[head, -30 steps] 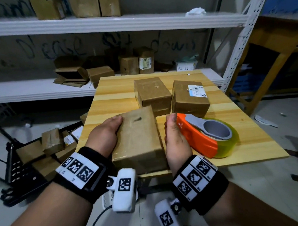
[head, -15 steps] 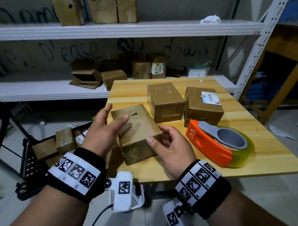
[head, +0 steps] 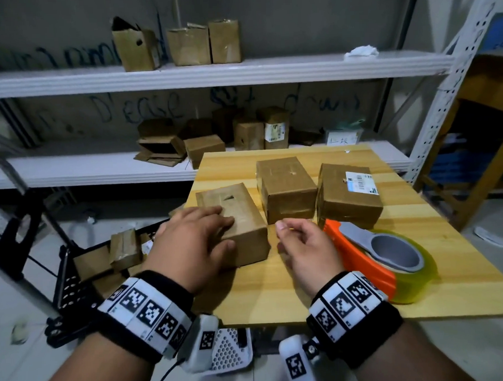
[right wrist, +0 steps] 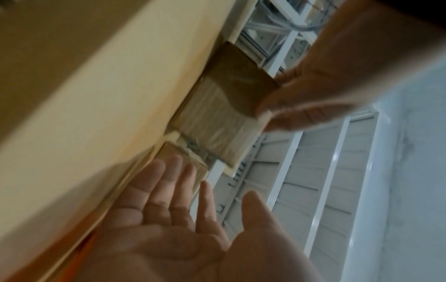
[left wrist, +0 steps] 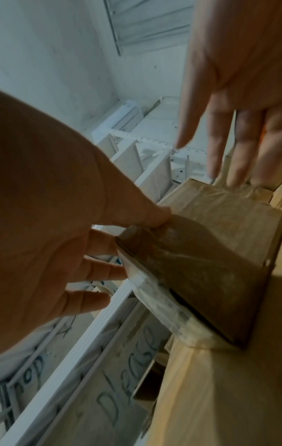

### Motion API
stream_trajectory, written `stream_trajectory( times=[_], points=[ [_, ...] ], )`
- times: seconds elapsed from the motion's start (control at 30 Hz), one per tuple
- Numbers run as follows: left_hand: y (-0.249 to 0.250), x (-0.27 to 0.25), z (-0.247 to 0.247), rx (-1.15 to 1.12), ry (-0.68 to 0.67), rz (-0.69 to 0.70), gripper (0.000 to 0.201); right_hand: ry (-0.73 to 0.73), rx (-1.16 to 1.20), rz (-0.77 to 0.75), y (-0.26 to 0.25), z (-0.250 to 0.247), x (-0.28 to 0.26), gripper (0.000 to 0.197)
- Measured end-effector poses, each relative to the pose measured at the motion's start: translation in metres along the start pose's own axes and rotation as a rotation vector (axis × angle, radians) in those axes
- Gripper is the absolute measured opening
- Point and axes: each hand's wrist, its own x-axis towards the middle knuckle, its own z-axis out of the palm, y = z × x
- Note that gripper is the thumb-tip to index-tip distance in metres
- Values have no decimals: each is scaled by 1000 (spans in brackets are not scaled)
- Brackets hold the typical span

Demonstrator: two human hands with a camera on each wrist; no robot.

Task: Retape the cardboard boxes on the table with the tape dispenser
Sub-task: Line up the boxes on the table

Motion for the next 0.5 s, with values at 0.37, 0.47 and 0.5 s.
stream_trajectory(
  times=[0.37, 0.47, 0.5],
  points=[
    [1, 54, 1, -56, -91, -153, 45, 47, 85, 18, -6, -31, -3, 30],
    [1, 71, -3, -61, -130, -193, 45, 43, 86, 16, -9, -36, -2, 29],
    [1, 75, -4, -56, -133, -201, 44, 39, 89, 15, -10, -38, -3, 29]
  ],
)
